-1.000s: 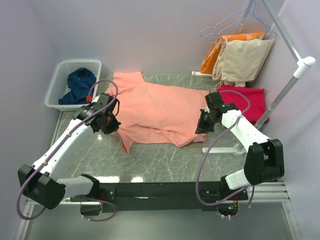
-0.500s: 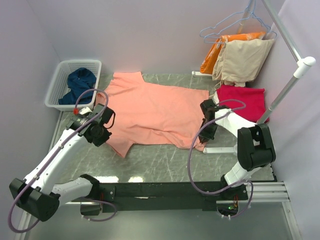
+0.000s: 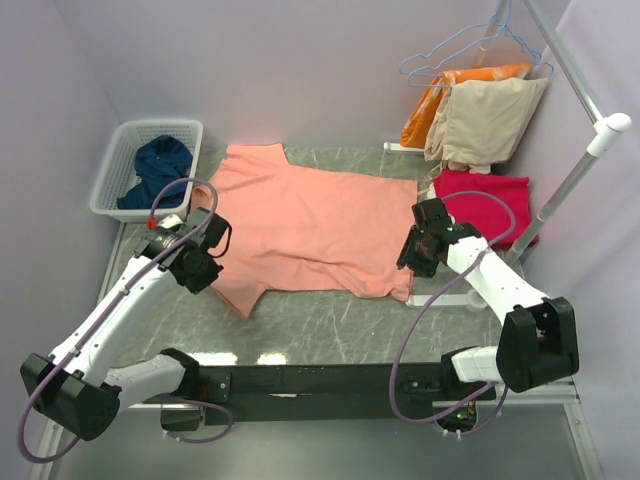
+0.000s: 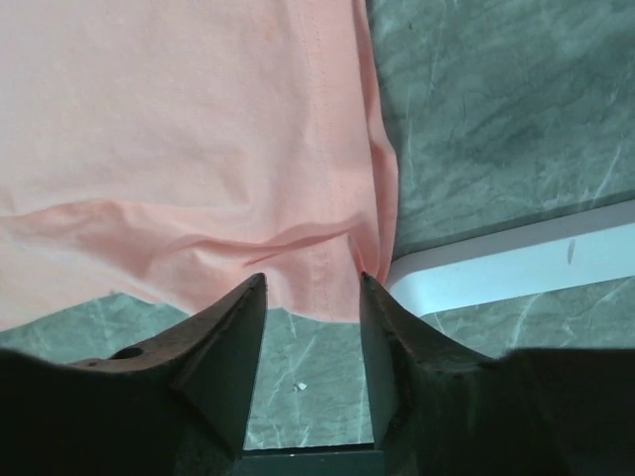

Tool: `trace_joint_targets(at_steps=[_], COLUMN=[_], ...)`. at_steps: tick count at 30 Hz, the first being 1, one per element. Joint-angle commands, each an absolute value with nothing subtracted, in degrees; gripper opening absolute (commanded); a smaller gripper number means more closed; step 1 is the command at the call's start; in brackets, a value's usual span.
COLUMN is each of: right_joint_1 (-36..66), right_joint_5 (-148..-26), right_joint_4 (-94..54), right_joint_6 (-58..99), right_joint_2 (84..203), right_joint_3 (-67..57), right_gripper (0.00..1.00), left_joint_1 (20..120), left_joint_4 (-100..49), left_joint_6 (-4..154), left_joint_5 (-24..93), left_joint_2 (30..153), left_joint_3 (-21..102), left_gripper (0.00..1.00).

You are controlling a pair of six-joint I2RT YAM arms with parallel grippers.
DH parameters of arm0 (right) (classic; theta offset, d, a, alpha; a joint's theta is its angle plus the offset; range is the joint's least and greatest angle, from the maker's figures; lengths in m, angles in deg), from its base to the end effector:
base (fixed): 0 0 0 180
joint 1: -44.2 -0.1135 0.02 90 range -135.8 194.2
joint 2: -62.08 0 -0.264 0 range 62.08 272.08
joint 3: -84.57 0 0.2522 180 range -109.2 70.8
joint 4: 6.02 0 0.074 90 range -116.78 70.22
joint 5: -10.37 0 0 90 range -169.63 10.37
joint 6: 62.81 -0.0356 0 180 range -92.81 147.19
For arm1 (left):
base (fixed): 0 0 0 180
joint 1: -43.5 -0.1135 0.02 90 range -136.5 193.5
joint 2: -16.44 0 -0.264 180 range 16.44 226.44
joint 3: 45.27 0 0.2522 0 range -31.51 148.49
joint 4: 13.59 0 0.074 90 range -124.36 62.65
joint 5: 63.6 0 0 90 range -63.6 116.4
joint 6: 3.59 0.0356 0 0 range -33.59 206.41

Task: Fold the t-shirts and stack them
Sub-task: Flatten the tshirt out

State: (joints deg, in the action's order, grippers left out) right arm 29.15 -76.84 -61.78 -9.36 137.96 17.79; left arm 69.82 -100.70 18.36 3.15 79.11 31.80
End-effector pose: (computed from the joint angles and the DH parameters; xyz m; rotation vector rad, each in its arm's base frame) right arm 0.2430 0.0635 0.2305 0.5216 2.6680 0.2042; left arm 0.1629 -0.0649 0.3089 -1.0181 2.4391 0.0747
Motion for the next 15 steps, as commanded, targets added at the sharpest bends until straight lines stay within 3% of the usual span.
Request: trace_joint_targets(at_steps=[1,3,5,15], right_joint_1=[28.6,28.6,28.5,28.4], right_joint_5=[-74.7,-74.9,-75.3,-78.0], right_joint_4=[-62.1,-62.8,-63.2,-63.9], right_joint_6=[-9.0,-9.1,-8.8,-7.2], right_joint_2=[135.0,134.2,133.6,132.6], right_joint_3=[20.4,21.3,21.7,24.6], right_gripper=[0.42,0.26,0.21,0.30], left_joint_1=[70.0,70.0,70.0,70.0], left_joint_4=[-100.0,-100.4,-100.3,-99.4], left_joint_6=[19.5,19.6,19.9,20.7], left_joint_5=[2.6,2.3,2.4,3.0], left_joint_2=[79.8,79.9,80.0,80.8], left_joint_3=[32.8,33.2,33.3,33.3], left_gripper=[0.01,0.01,0.01,0.01])
